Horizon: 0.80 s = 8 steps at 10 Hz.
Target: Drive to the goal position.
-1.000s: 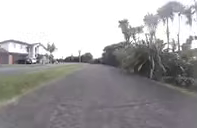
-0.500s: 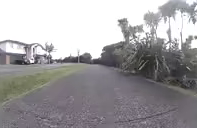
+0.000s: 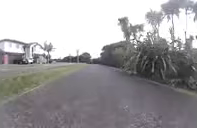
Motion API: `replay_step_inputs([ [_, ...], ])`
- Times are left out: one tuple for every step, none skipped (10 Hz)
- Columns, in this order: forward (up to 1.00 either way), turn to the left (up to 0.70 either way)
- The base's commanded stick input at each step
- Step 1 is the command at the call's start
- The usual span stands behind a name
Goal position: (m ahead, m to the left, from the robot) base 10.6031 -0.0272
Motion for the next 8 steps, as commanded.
replay_step_inputs([
  [0.7,0.0],
  [0.7,0.0],
  [0.7,0.0],
  [0.7,0.0],
  [0.7,0.0],
  [0.7,0.0],
  [0.7,0.0],
  [0.7,0.0],
])
